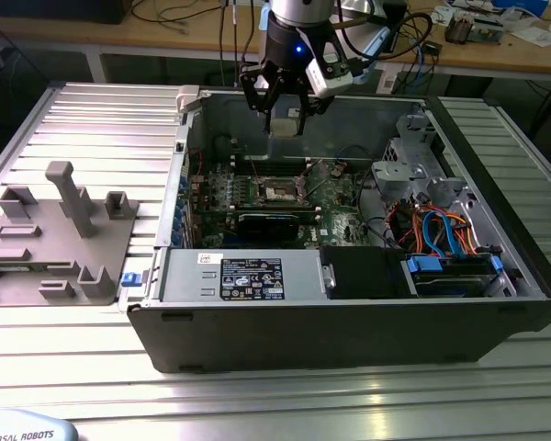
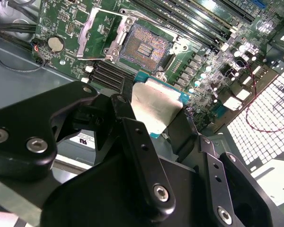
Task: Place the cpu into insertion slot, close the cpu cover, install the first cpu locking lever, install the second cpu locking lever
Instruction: 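Place the cpu into insertion slot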
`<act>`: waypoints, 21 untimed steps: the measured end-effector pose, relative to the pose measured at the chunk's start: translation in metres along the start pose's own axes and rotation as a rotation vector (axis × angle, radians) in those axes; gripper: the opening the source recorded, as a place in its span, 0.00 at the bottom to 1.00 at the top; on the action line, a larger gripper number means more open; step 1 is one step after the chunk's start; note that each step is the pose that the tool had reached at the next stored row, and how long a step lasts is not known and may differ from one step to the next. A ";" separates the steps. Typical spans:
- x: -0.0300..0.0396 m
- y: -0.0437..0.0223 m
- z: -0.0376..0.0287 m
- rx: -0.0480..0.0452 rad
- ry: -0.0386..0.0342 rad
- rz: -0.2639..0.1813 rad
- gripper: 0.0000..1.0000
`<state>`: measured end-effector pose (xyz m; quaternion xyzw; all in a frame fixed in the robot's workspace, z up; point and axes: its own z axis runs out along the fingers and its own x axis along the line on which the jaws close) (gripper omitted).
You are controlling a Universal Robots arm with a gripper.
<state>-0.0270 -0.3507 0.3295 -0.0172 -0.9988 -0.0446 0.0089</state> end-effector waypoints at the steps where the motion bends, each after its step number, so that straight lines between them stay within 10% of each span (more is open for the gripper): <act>1: 0.0000 0.0000 0.0000 0.0000 0.0000 0.000 0.54; 21: 0.0000 -0.0001 0.0009 -0.0007 -0.0050 0.056 0.54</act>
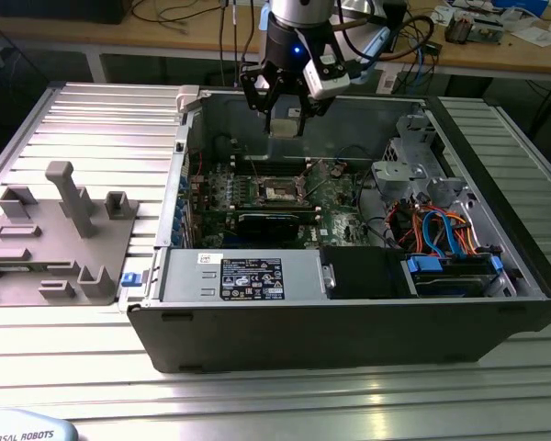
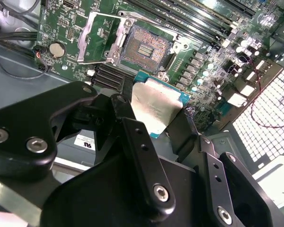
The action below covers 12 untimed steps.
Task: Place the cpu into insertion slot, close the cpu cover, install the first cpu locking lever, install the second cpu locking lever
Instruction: 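Place the cpu into insertion slot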
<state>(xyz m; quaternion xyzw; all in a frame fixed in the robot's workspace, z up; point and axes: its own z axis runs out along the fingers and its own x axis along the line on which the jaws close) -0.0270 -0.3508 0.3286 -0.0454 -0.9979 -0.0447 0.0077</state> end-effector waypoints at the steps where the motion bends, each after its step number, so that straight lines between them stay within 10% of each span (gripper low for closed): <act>1: 0.0000 0.0000 0.0001 -0.0001 -0.0002 0.002 0.54; 12: 0.0000 -0.0004 0.0007 0.0001 -0.0040 0.044 0.54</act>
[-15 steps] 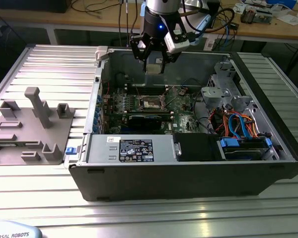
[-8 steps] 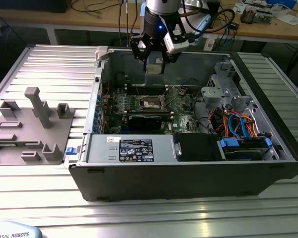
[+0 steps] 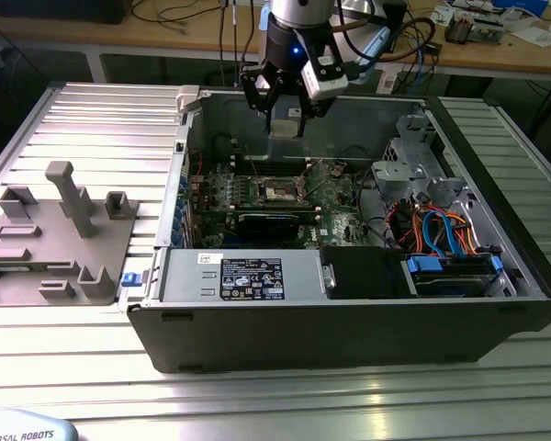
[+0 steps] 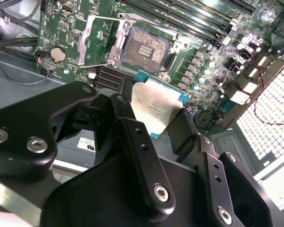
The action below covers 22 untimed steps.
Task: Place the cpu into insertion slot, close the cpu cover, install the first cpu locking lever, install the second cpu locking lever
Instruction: 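Place the cpu into insertion slot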
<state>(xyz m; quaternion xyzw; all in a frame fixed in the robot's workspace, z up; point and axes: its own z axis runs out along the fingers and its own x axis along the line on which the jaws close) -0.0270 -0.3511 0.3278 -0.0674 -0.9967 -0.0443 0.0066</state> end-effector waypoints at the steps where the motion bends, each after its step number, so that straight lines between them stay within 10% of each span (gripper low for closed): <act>1: 0.0000 0.0000 0.0001 0.0000 -0.0005 0.006 0.54; 22: 0.0000 -0.0001 0.0007 -0.0011 -0.0052 0.060 0.54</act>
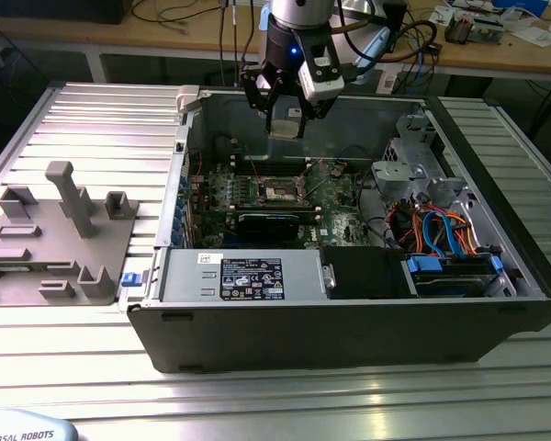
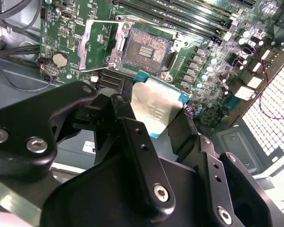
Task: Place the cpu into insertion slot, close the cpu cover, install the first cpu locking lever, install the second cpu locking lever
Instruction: 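Place the cpu into insertion slot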
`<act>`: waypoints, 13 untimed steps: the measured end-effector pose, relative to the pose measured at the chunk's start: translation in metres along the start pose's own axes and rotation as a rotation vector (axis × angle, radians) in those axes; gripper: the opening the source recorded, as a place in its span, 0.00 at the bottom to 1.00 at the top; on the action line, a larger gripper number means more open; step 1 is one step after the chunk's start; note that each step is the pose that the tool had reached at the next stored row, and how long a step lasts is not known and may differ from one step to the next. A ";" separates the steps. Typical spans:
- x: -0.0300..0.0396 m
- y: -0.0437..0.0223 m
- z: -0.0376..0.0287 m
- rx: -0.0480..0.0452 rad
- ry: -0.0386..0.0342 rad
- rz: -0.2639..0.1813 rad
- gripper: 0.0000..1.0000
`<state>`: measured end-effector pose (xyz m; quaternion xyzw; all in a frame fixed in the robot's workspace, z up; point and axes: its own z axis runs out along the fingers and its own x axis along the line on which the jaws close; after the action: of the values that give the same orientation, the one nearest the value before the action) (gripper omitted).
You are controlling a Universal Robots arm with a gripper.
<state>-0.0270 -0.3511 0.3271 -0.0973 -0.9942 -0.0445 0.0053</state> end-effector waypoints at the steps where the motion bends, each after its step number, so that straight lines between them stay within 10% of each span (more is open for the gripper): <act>1: 0.0000 0.0000 0.0000 0.0000 -0.0002 0.002 0.54; 13: 0.0000 0.0000 0.0001 -0.0004 -0.0020 0.023 0.54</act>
<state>-0.0270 -0.3511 0.3270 -0.1085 -0.9931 -0.0445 0.0048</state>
